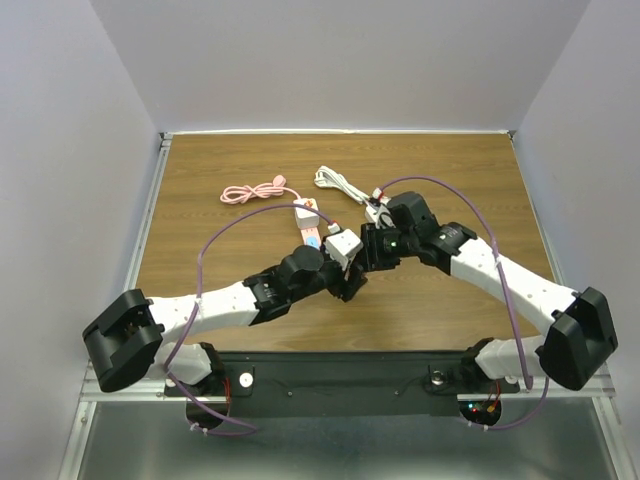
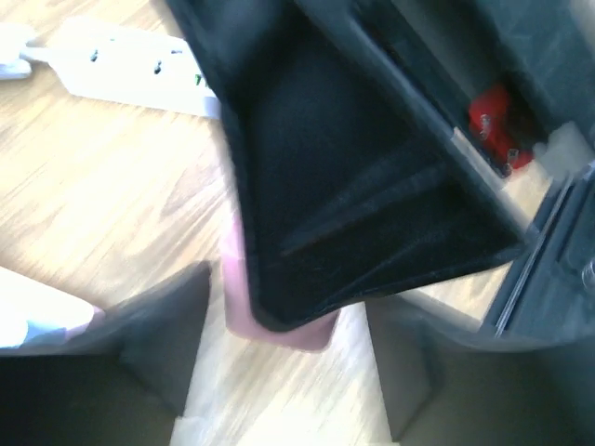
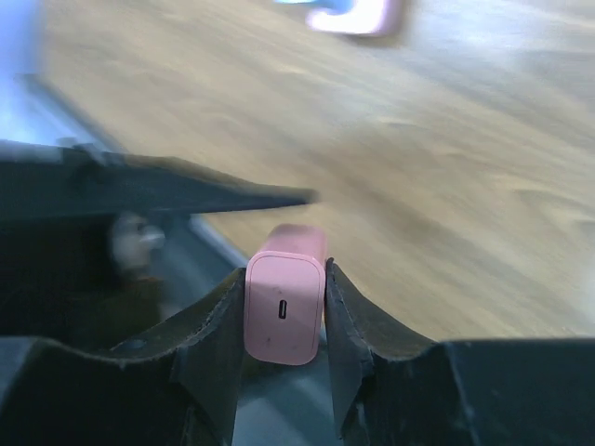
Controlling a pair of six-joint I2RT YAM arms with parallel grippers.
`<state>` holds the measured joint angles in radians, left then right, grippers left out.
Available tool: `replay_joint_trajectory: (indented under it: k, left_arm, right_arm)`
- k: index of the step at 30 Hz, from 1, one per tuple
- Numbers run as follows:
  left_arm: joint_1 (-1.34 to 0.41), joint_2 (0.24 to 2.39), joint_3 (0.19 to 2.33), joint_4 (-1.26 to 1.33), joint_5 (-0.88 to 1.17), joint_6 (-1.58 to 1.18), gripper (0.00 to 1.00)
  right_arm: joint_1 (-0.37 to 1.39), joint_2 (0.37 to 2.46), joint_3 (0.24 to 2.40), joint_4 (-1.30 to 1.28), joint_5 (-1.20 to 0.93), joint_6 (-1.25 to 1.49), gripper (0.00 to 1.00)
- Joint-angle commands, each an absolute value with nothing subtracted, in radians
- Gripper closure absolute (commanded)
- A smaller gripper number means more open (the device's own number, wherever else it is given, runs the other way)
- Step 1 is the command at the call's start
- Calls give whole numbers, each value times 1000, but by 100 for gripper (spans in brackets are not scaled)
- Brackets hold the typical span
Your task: Insert the plug
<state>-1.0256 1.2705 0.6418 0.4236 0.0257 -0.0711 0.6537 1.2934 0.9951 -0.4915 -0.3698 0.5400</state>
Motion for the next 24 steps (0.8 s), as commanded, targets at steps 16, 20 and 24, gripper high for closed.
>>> replay_joint_trajectory:
  k: [16,20,24]
  left_arm:
    - [-818,1161,496,584,116,-241,2]
    - [-816,1173,491,595,141,-247,2]
    - [-812,1173,489,598,143,-242,2]
  right_arm:
    - [430,1560,1273,-476,-71,157,100]
    - [377,1637,1327,-446,-100,54,100]
    - [328,1701,1362,-436,-143,-53,100]
